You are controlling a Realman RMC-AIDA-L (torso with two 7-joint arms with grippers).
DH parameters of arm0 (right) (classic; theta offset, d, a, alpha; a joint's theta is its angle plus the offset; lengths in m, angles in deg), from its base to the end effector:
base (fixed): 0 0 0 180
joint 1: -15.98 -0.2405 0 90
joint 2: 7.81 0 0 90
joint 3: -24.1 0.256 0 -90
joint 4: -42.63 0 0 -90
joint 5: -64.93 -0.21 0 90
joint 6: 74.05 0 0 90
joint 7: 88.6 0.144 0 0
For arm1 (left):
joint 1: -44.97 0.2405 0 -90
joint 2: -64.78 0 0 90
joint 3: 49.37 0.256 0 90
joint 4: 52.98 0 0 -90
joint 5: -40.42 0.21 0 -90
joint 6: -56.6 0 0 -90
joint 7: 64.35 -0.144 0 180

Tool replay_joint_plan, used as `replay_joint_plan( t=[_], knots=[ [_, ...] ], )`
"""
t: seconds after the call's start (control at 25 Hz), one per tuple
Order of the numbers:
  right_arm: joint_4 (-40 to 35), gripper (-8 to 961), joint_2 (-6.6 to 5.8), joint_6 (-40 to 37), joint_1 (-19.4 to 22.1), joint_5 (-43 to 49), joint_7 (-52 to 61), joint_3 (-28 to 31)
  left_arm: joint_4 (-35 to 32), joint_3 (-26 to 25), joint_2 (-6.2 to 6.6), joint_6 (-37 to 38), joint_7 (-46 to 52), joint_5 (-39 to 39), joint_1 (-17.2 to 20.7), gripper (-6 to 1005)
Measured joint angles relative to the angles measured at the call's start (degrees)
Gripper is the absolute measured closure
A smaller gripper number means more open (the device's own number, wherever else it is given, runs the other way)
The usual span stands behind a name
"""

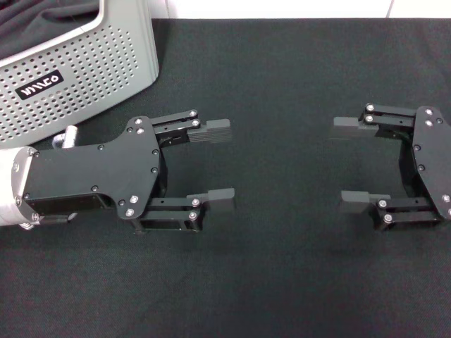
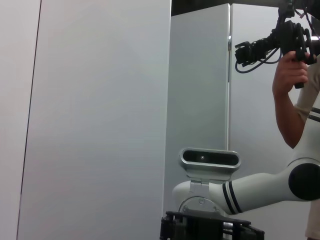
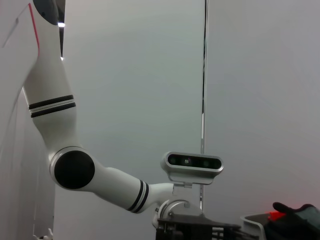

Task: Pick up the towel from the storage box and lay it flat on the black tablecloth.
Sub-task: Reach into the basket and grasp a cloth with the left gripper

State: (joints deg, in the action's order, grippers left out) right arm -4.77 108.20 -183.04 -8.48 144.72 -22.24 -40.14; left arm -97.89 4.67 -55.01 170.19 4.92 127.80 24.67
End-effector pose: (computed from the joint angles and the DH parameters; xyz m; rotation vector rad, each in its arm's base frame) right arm 0.1857 0.2834 0.0324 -2.8243 -0.1866 1.2989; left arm -0.2154 0.2587 0.0262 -2.7819 -0.0802 -1.3537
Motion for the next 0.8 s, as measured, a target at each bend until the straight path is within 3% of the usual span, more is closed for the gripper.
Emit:
replay_joint_plan(
  t=[0.64, 0.8],
  knots=[
    [-0.4, 231, 0.09, 0.5, -0.1, -0.4, -0.1, -1.1, 0.7, -0.5, 0.0, 0.0, -0.9, -1.2, 0.9, 226],
    [-0.5, 231, 0.07, 1.3, 0.0, -0.5, -0.1, -0.7, 3.8, -6.4, -0.01, -0.3, -3.6, -1.9, 1.0, 226]
  ],
)
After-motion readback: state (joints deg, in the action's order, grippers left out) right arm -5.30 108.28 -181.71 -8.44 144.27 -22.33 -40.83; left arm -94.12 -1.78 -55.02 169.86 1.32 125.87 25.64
